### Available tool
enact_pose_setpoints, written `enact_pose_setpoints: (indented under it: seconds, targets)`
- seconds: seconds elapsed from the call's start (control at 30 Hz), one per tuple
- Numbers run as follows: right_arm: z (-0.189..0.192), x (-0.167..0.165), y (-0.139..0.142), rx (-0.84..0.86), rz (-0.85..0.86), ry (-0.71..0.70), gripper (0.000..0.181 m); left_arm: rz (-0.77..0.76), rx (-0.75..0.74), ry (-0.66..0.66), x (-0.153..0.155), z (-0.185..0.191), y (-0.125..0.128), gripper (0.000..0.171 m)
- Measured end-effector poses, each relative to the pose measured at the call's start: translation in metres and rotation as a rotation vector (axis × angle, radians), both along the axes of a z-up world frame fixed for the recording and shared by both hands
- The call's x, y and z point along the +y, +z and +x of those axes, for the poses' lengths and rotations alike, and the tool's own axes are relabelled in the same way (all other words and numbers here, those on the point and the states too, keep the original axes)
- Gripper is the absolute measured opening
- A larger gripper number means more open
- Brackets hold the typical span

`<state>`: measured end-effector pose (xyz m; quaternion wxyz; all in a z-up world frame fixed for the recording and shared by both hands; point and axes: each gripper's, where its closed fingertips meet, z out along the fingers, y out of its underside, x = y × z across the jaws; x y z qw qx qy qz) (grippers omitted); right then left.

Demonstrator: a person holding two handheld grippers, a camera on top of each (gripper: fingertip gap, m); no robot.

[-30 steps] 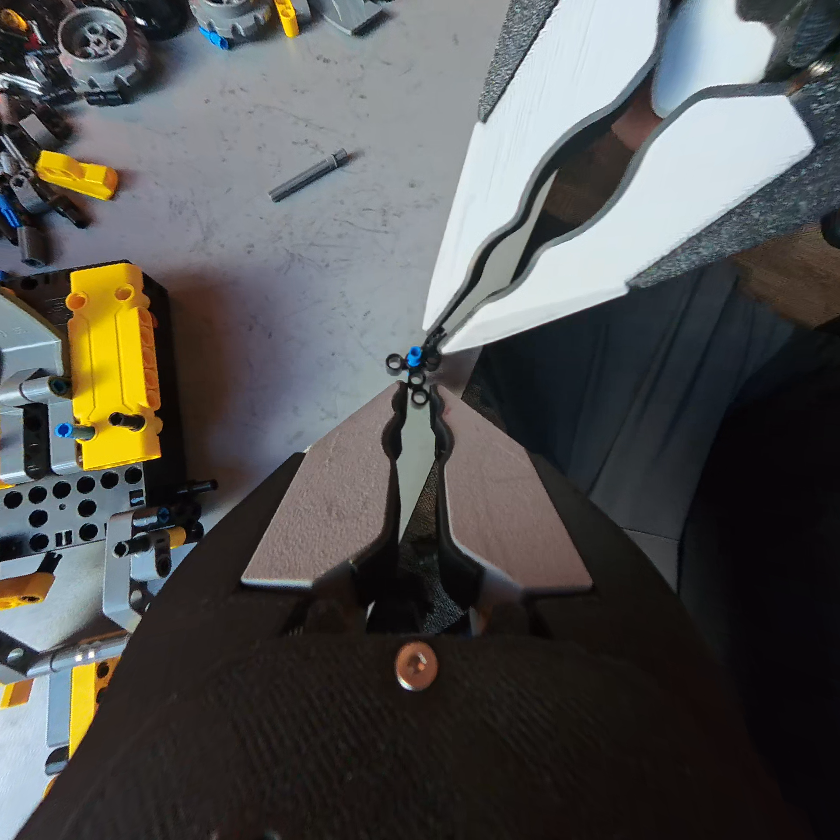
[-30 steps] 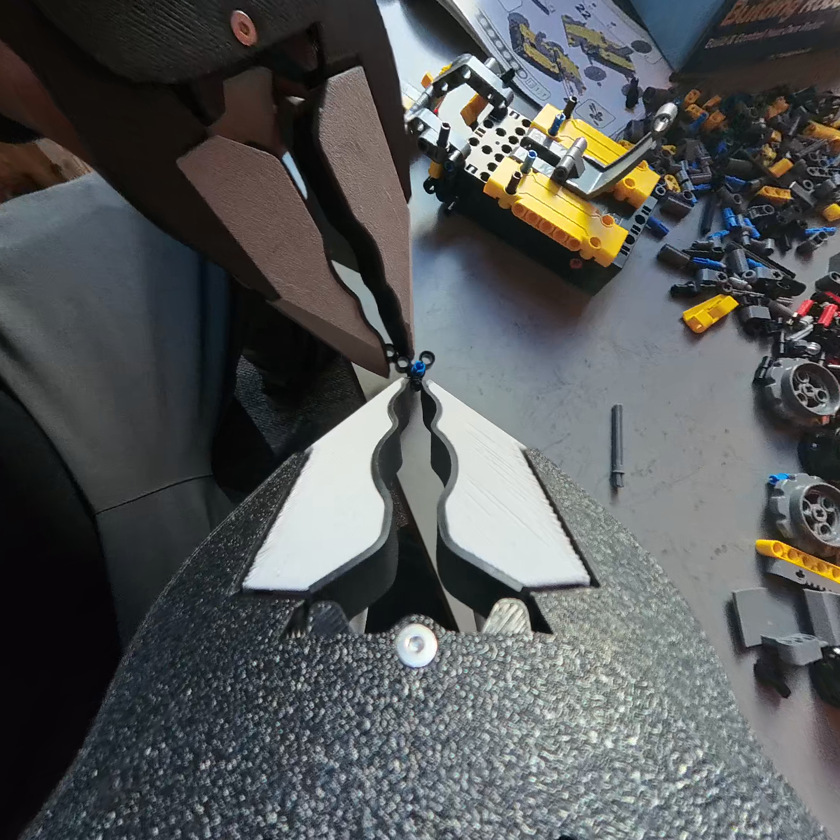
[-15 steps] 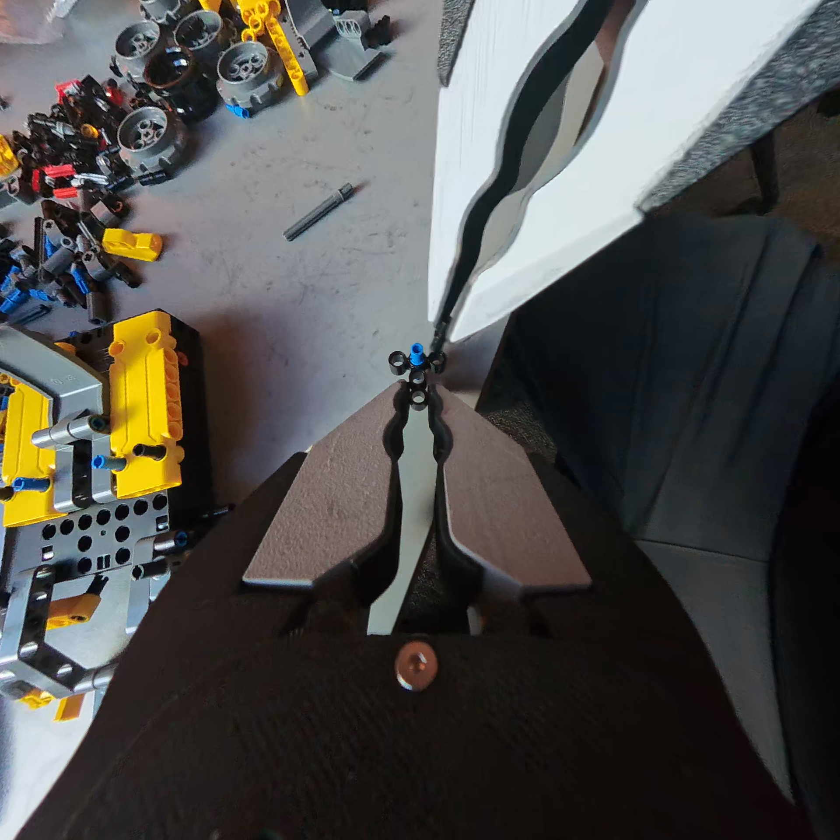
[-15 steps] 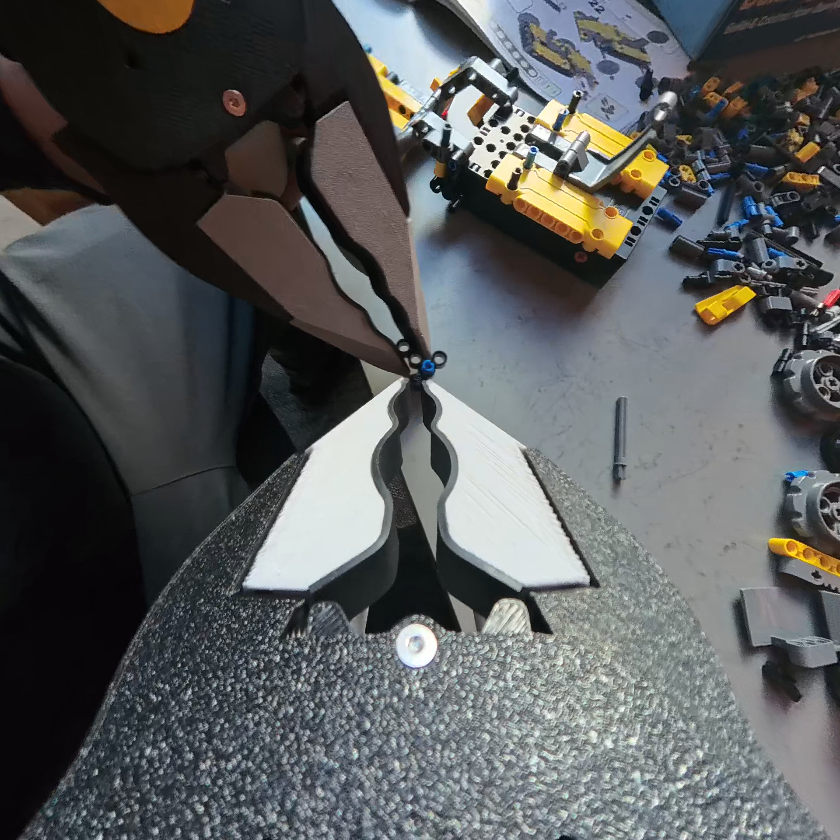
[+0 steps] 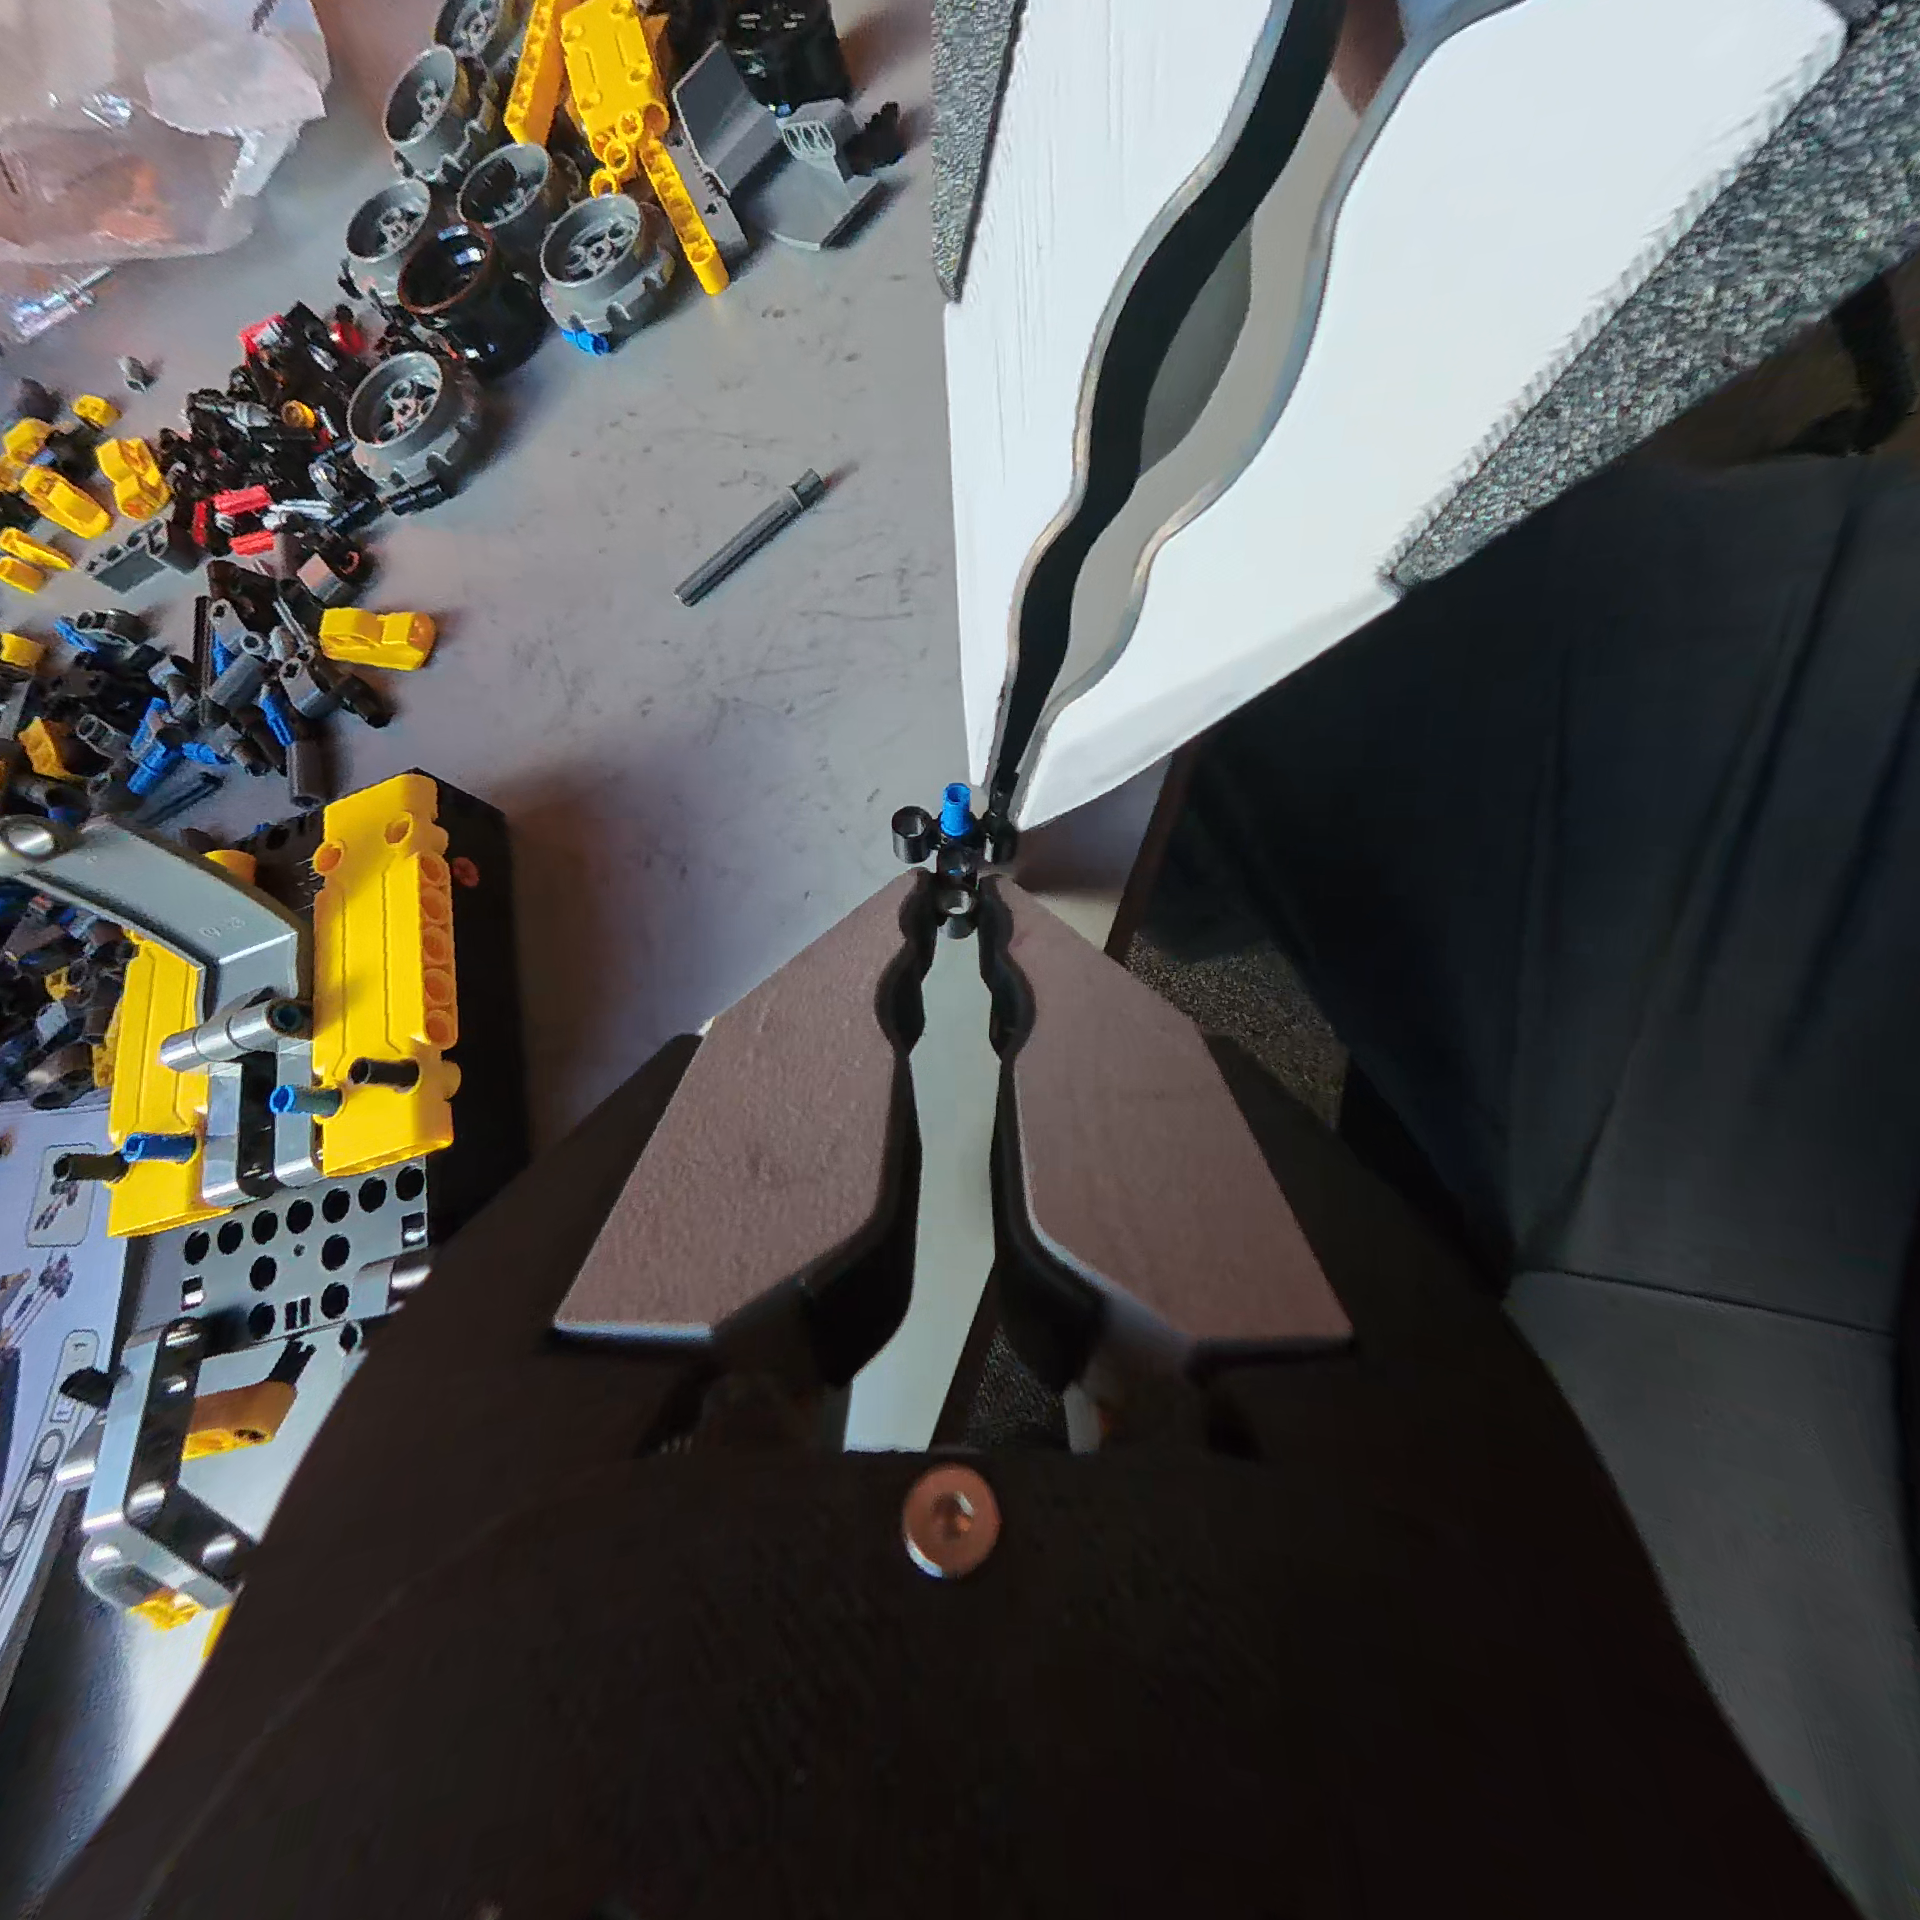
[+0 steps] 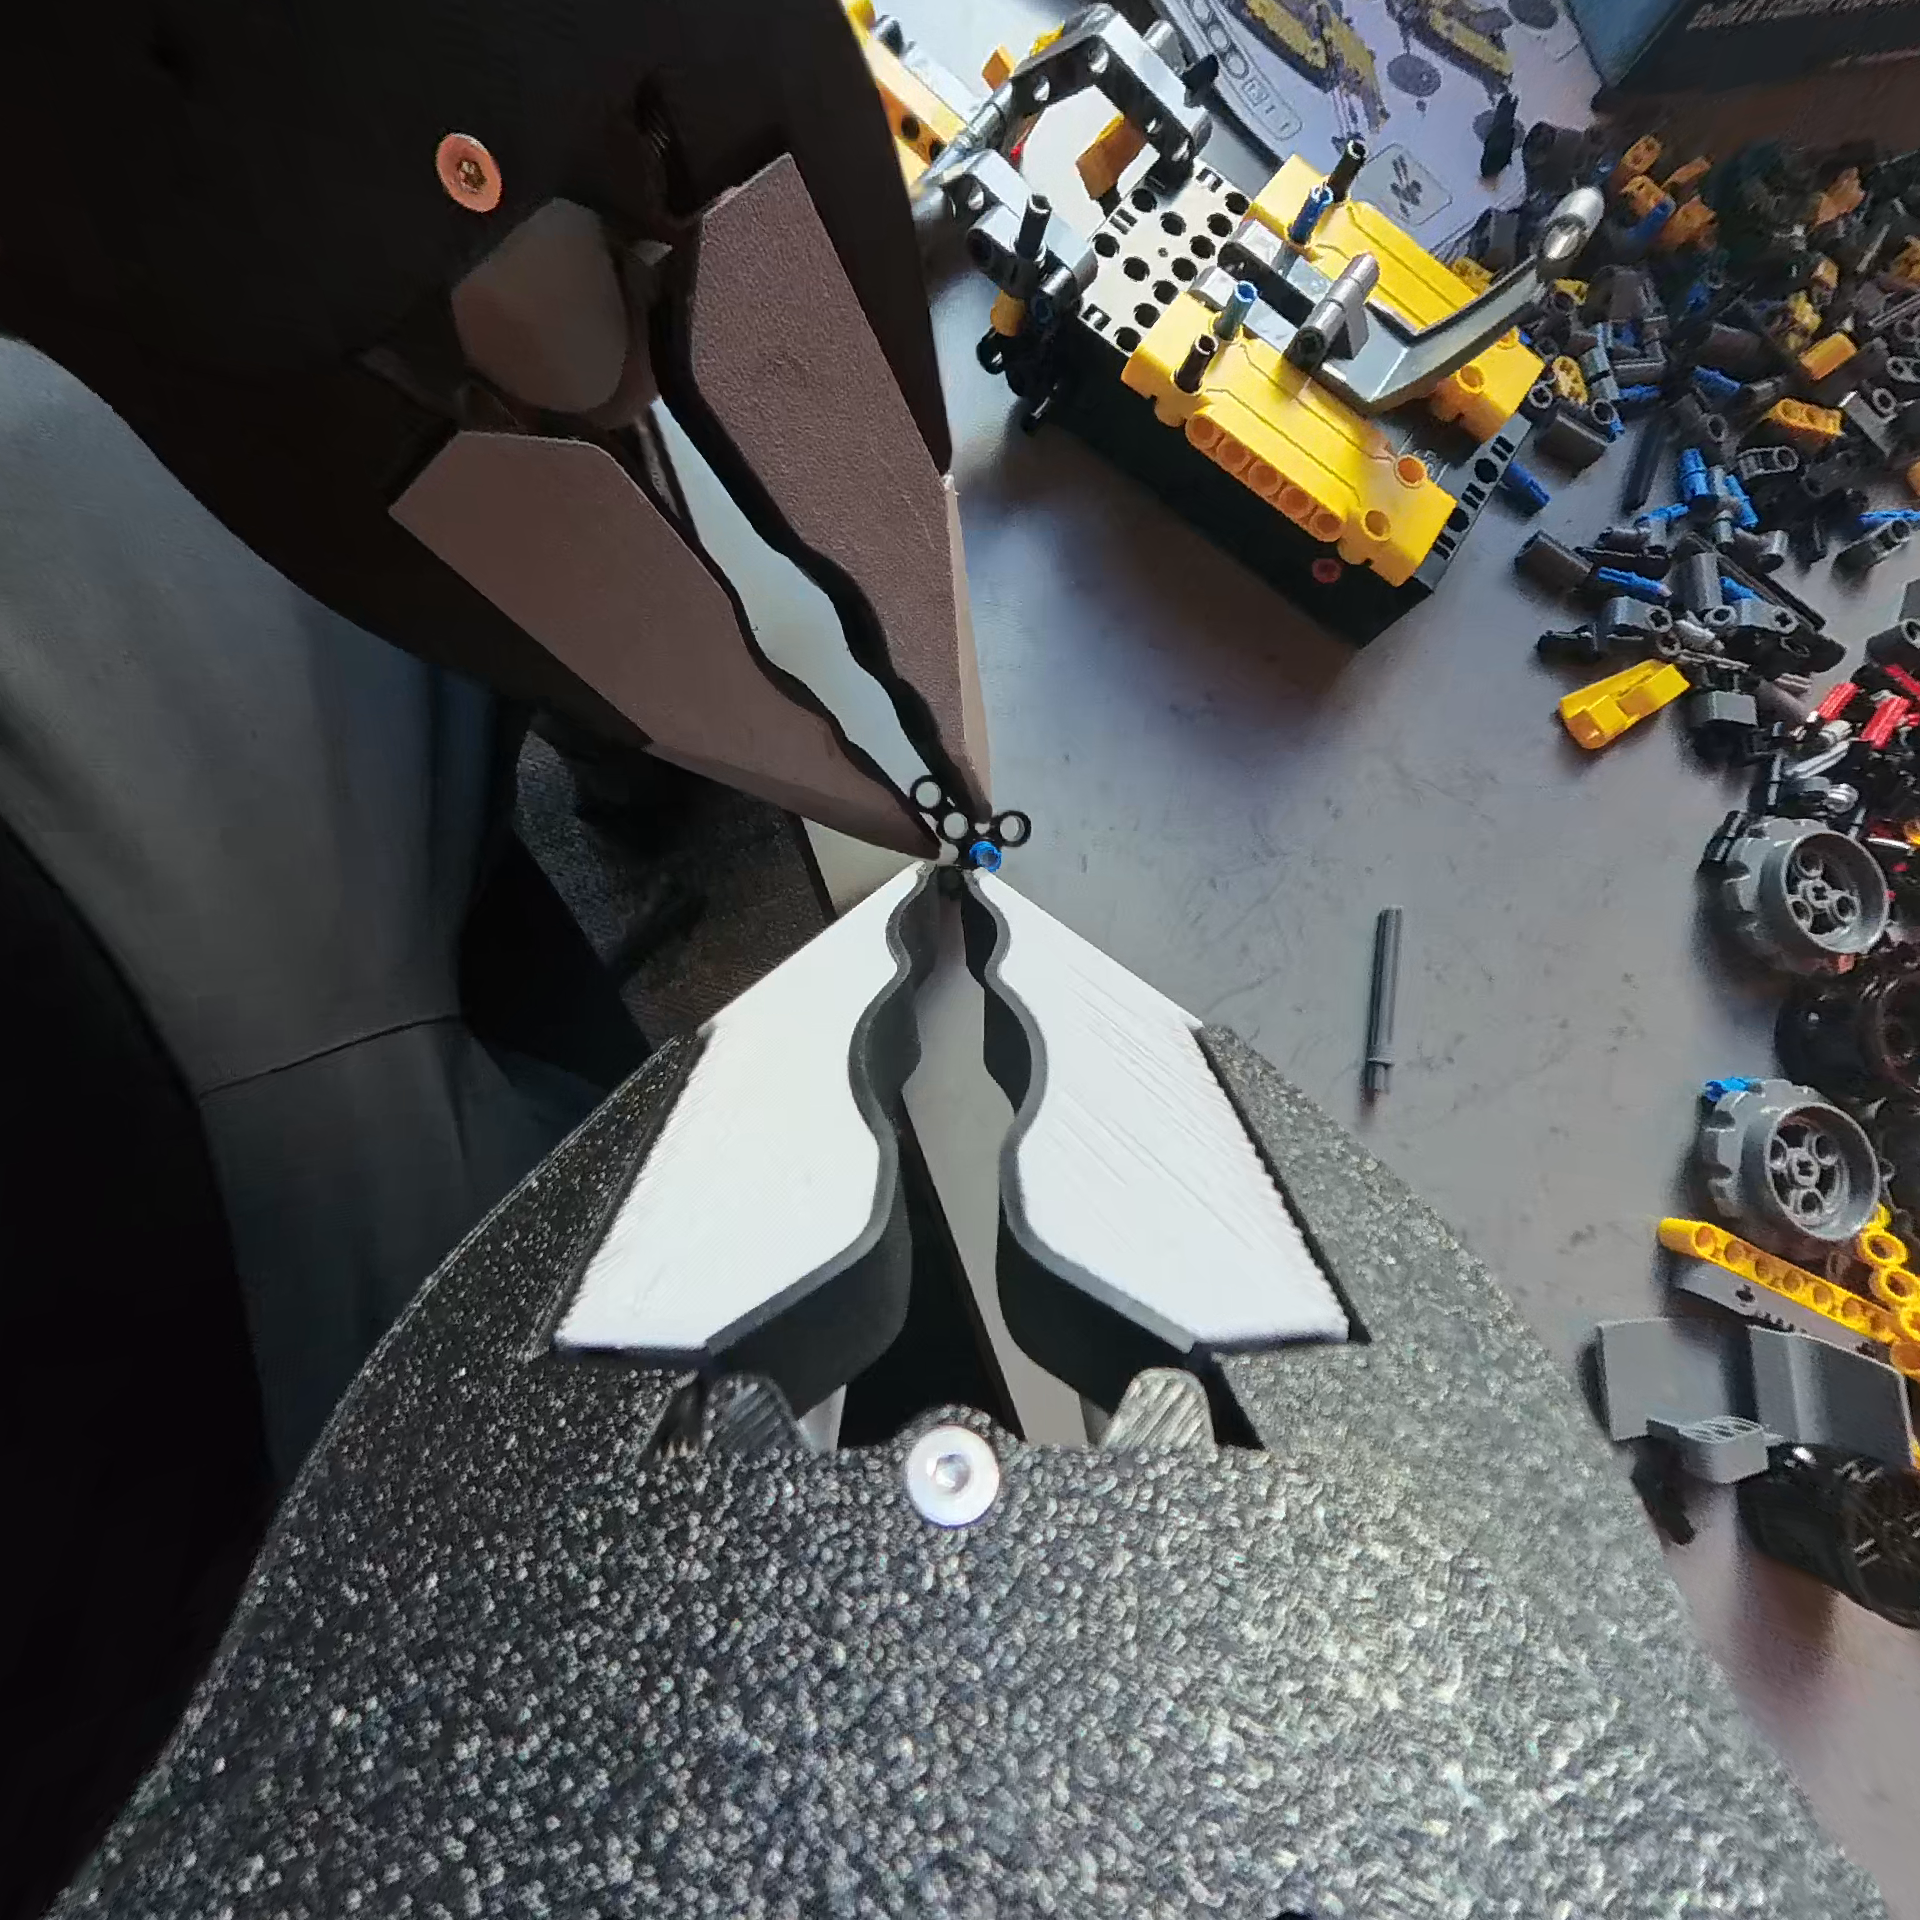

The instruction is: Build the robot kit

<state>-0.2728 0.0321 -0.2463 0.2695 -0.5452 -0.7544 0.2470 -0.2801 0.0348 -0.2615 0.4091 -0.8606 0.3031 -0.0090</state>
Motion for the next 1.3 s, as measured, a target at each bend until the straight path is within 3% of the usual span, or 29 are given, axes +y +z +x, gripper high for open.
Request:
enact_pose_setpoints:
  seconds: [0.03, 0.17, 0.27, 0.37, 0.63, 0.83, 1.0, 1.17, 1.3]
  targets:
    - [-0.001, 0.0, 0.0, -0.002, -0.037, -0.007, 0.004, 0.002, -0.006, -0.002, 0.0, 0.0, 0.0, 0.005]
    - [-0.003, 0.003, 0.0, 0.045, -0.33, -0.091, 0.004, 0.004, -0.056, 0.014, 0.001, -0.001, -0.001, 0.005]
    - [-0.001, 0.004, 0.0, 0.098, -0.417, -0.131, 0.003, -0.002, -0.105, 0.033, 0.001, 0.0, -0.001, 0.005]
    - [-0.001, 0.004, 0.001, 0.147, -0.354, -0.135, 0.003, -0.016, -0.135, 0.043, 0.001, 0.0, -0.001, 0.004]
    - [-0.002, 0.003, -0.006, 0.059, 0.108, -0.026, 0.003, -0.007, -0.13, 0.046, 0.001, -0.001, -0.002, 0.005]
    - [-0.005, 0.004, -0.005, 0.01, -0.231, -0.119, 0.004, 0.003, -0.101, 0.049, 0.003, -0.004, -0.002, 0.004]
    - [0.0, 0.009, 0.021, 0.151, -0.234, -0.111, 0.0, -0.001, -0.157, 0.043, 0.002, -0.001, -0.002, 0.005]
    - [-0.003, 0.005, 0.003, 0.087, -0.14, -0.081, 0.0, -0.002, -0.155, 0.045, 0.004, 0.0, -0.002, 0.005]
    - [-0.007, 0.005, 0.004, 0.093, -0.111, -0.065, 0.0, -0.009, -0.17, 0.056, 0.004, -0.003, -0.002, 0.005]
